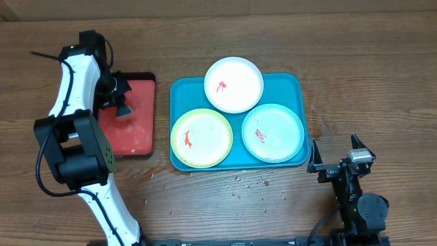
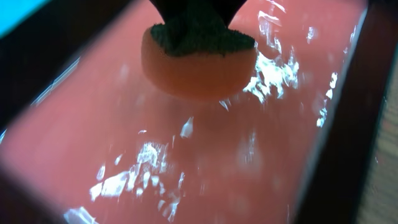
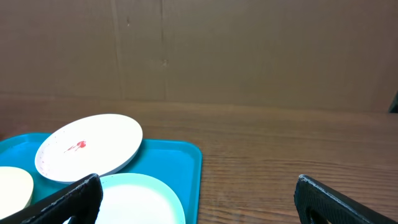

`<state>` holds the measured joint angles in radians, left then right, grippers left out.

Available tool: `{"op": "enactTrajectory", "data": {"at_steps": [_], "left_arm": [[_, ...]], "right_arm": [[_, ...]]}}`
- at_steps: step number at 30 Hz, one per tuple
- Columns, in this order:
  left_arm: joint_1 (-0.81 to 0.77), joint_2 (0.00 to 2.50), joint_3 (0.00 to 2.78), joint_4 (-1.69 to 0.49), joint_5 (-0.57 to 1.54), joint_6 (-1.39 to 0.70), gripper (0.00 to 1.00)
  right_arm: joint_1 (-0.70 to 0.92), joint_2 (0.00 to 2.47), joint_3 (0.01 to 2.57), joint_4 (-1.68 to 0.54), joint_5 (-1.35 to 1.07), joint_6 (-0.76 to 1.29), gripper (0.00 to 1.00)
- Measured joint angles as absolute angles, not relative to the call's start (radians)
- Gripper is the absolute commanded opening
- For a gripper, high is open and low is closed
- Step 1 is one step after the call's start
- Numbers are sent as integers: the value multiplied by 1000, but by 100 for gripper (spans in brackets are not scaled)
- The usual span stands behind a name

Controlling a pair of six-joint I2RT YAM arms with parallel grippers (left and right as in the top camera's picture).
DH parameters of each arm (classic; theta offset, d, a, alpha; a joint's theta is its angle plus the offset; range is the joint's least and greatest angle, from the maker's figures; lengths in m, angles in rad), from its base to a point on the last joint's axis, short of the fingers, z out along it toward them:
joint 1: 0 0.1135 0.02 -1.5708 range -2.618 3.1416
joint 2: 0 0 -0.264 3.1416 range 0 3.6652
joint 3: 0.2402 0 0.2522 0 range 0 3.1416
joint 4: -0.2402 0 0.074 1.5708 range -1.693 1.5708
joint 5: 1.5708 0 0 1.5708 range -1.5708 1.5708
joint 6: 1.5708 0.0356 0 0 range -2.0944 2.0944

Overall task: Clean dirty plates on tray and stack at the side
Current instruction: 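Lift the sponge and carry it onto the yellow plate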

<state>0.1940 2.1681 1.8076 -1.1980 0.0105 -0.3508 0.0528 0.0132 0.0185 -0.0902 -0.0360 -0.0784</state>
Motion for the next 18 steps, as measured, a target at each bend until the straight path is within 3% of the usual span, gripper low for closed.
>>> {"op": "enactTrajectory", "data": {"at_steps": [11, 18], "left_arm": [[194, 1974, 1919, -1302, 24, -313, 4], [194, 1985, 1699, -1115, 15, -314, 4]], "right_arm": [[53, 13, 19, -90, -36, -79, 100], [53, 13, 19, -90, -36, -79, 100]]}}
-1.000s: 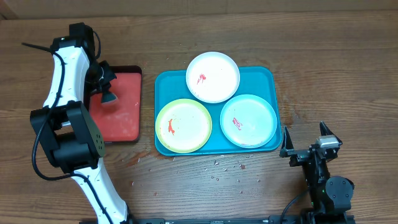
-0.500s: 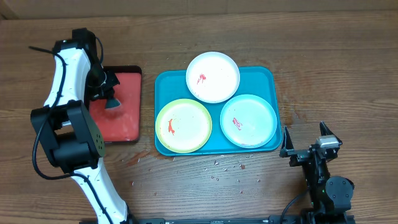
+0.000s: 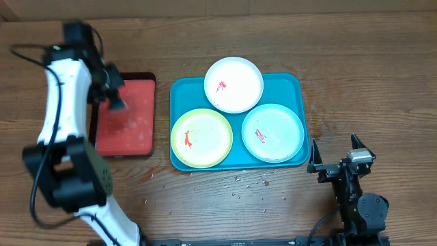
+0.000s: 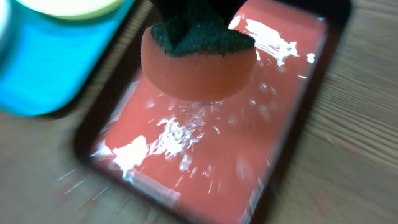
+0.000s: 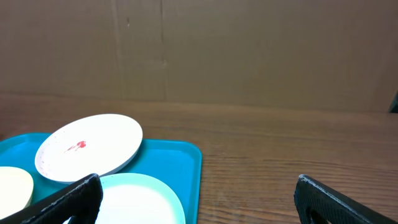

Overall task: Clean dirty plates on tray and stack at the side
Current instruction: 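Lift the sponge and carry it onto the yellow plate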

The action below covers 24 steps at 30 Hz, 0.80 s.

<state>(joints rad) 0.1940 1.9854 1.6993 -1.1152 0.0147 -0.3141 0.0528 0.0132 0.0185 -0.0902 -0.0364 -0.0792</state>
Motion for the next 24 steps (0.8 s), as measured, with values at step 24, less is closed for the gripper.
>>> {"op": "enactTrajectory", "data": {"at_steps": [24], "left_arm": [[133, 2093, 1622, -1119, 10, -340, 4]], "right_arm": [[53, 13, 19, -91, -36, -79, 100]]}}
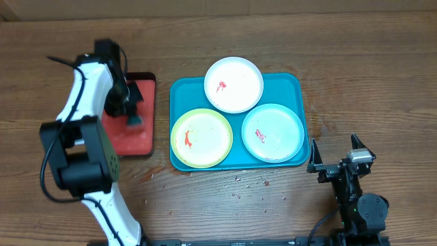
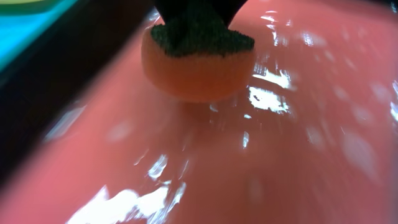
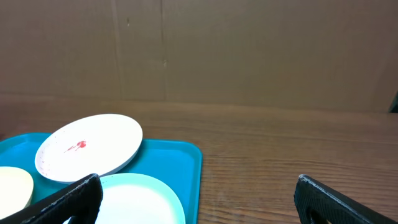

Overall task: Clean dirty plates on tray and stack at the side
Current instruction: 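Lift the sponge and carry it onto the yellow plate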

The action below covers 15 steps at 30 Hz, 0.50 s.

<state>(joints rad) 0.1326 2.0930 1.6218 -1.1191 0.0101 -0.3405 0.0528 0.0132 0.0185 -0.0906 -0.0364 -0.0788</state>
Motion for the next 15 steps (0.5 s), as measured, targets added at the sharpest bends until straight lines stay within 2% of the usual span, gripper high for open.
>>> {"op": "enactTrajectory", "data": {"at_steps": [2, 7, 11, 15], "left_arm": [[133, 2101, 1637, -1187, 17, -340, 4], [131, 2077, 1908, -1392, 87, -337, 4], [105, 1975, 2096, -1489, 135, -337, 4], [25, 1837, 2134, -1612, 118, -337, 4]], "right_arm": [[53, 13, 19, -91, -36, -79, 100], [53, 13, 19, -91, -37, -79, 100], [53, 13, 19, -90, -36, -79, 100], [53, 13, 19, -90, -36, -79, 100]]}}
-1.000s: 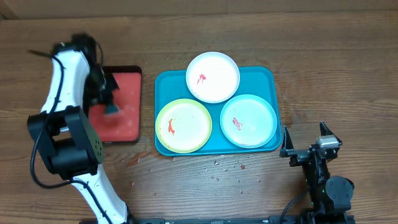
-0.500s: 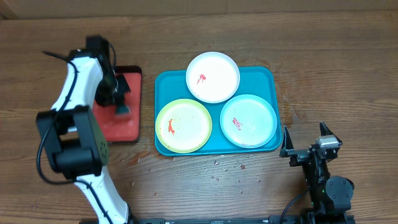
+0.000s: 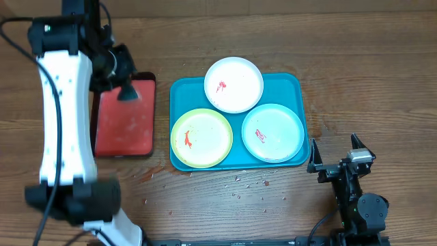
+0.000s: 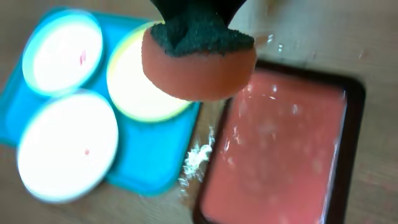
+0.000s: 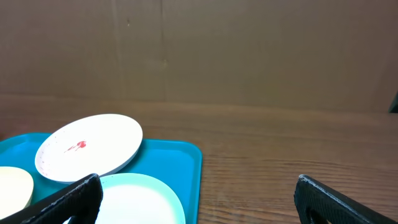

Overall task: Clean dirty plates on tray and stack at the side
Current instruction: 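Lift the sponge and carry it onto the yellow plate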

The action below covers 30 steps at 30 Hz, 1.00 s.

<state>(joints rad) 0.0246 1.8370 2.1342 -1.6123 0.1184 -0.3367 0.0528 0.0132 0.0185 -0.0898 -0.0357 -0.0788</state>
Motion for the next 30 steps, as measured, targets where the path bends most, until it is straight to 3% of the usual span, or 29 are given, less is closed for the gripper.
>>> {"op": "enactTrajectory", "data": {"at_steps": [5, 15, 21, 30], "left_arm": [[-149, 1766, 2102, -1646, 109, -337, 4], [-488, 1855, 1728, -1254, 82, -422, 4], [-494, 1913, 1513, -1079, 72, -453, 4], [-464, 1936, 1369, -873, 123, -298, 6]], "right_arm": [[53, 13, 19, -90, -36, -79, 100], [53, 13, 19, -90, -36, -78, 100], [53, 13, 19, -91, -36, -79, 100], [53, 13, 19, -90, -36, -79, 100]]}}
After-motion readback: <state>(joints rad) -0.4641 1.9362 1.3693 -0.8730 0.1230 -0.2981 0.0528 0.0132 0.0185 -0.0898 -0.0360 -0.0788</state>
